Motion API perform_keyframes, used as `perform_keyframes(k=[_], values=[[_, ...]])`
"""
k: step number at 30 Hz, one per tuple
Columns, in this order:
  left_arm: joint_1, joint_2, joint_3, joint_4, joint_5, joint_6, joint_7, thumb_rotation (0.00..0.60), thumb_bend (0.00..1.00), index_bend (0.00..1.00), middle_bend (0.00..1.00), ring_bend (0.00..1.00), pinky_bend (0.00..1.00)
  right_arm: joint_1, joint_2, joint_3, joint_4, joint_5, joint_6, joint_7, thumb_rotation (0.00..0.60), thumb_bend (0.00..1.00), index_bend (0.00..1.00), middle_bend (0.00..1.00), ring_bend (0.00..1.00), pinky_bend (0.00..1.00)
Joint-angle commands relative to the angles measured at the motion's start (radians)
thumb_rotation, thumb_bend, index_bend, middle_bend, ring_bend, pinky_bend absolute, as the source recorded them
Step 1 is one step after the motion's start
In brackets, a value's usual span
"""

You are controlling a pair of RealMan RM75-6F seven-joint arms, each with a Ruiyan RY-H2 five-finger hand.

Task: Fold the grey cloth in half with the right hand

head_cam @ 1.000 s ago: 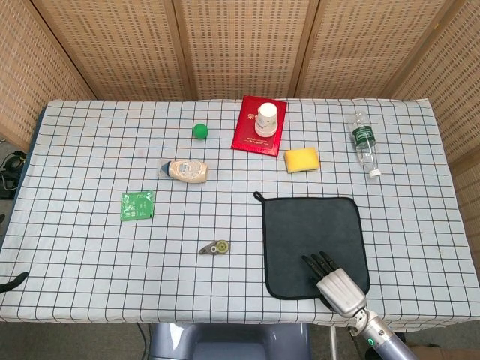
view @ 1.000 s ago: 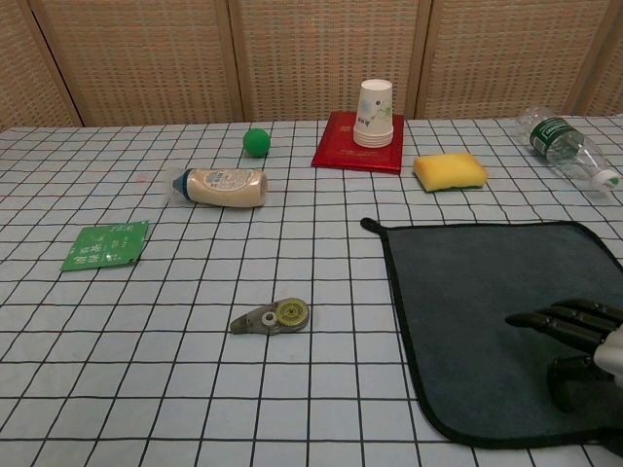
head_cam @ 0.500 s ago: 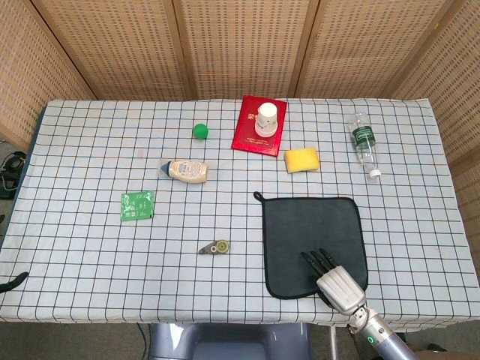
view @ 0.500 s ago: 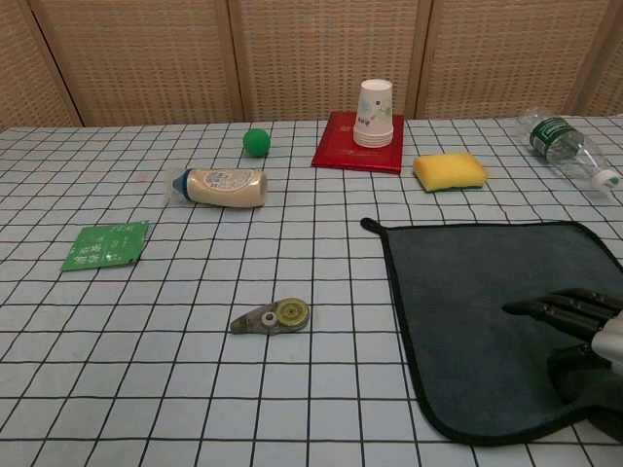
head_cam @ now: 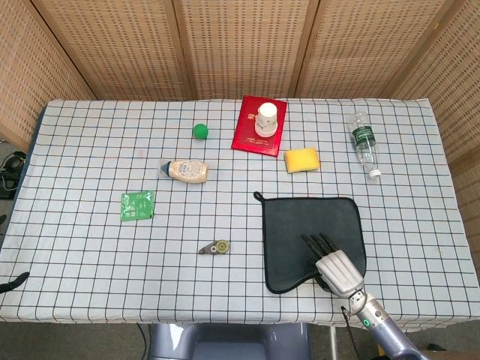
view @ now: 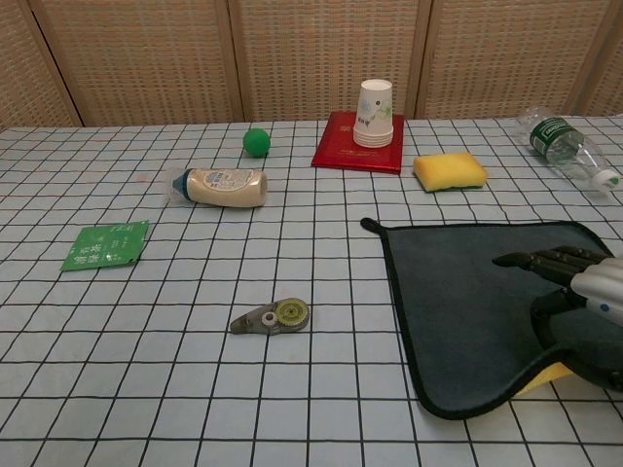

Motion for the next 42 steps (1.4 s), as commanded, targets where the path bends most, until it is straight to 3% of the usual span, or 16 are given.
perform_keyframes(k=[1, 9, 21, 42], values=[[-0.002, 0.0, -0.001, 0.002, -0.004, -0.004, -0.003, 0.6, 0.0, 0.0, 0.0, 0.0, 0.0, 0.02, 0.004, 0.034, -0.026, 0.045, -0.027, -0.02, 0.6, 0.66, 0.61, 0.0, 0.0, 0.0], [-0.011, 0.001, -0.006, 0.007, -0.021, -0.025, -0.009, 0.6, 0.0, 0.0, 0.0, 0.0, 0.0, 0.081, -0.011, 0.126, -0.042, 0.173, -0.095, -0.074, 0.6, 0.66, 0.62, 0.01, 0.0, 0.0], [-0.028, 0.0, -0.017, 0.015, -0.056, -0.06, -0.016, 0.6, 0.0, 0.0, 0.0, 0.0, 0.0, 0.179, -0.101, 0.229, 0.096, 0.371, -0.19, -0.167, 0.6, 0.66, 0.64, 0.03, 0.0, 0.0], [-0.046, -0.008, -0.023, 0.025, -0.091, -0.099, -0.005, 0.6, 0.0, 0.0, 0.0, 0.0, 0.0, 0.266, -0.183, 0.242, 0.22, 0.425, -0.199, -0.216, 0.6, 0.66, 0.66, 0.05, 0.0, 0.0]])
